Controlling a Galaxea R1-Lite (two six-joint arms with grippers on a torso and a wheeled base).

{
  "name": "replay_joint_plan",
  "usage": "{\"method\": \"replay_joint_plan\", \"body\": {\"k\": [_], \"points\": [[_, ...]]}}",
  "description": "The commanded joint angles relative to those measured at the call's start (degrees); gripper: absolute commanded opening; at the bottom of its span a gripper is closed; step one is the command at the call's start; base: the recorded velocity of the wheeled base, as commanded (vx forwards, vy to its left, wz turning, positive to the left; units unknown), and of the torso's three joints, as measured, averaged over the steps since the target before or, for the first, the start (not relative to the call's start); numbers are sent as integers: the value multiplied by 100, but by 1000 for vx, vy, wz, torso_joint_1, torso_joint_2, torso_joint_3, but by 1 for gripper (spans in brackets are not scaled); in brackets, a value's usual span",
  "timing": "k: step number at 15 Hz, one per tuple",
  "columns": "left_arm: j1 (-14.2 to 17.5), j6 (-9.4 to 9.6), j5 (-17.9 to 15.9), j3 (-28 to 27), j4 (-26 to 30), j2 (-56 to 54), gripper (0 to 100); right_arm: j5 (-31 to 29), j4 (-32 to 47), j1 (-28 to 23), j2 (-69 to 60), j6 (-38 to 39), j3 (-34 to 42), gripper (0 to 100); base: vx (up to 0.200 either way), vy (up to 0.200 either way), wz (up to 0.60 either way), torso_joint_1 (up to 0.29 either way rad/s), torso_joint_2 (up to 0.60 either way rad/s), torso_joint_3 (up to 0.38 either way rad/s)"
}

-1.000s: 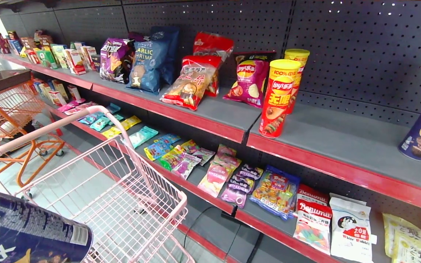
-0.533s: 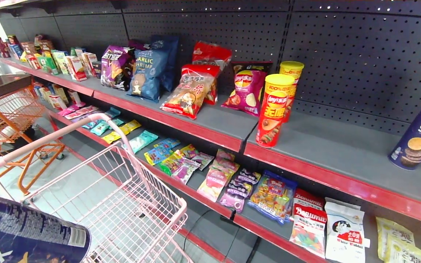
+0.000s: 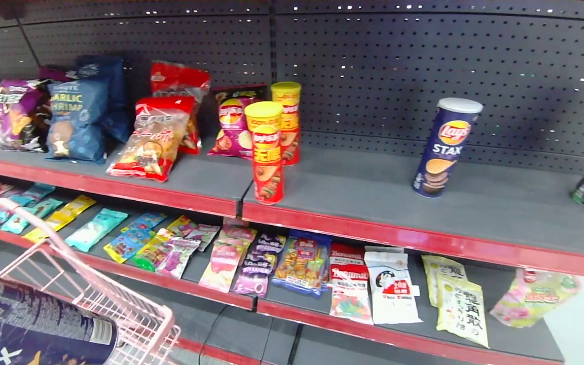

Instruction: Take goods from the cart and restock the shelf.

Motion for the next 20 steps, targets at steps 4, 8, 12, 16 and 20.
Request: {"method": "replay_joint_plan", "body": {"k": [4, 8, 12, 16, 20], "points": [[-2, 199, 27, 30, -6, -6, 0, 1, 1, 4, 7, -1, 1, 100, 0, 0, -450, 2, 1, 2], [-2, 199, 27, 39, 3, 12, 0, 1, 1, 4, 7, -9, 1, 100, 100, 0, 0, -1, -1, 1], [-2, 199, 27, 39, 3, 3, 0, 1, 1, 4, 7, -9, 1, 100, 200, 0, 0, 2, 0, 1], [-19, 314, -25, 47, 3, -155, 0, 10, 1, 4, 7, -1, 1, 100, 150, 0, 0, 1, 3, 1], [-28, 551, -34, 311, 12, -612, 0, 27, 1, 4, 7, -62, 1, 100, 0, 0, 0, 0, 0, 0]]}}
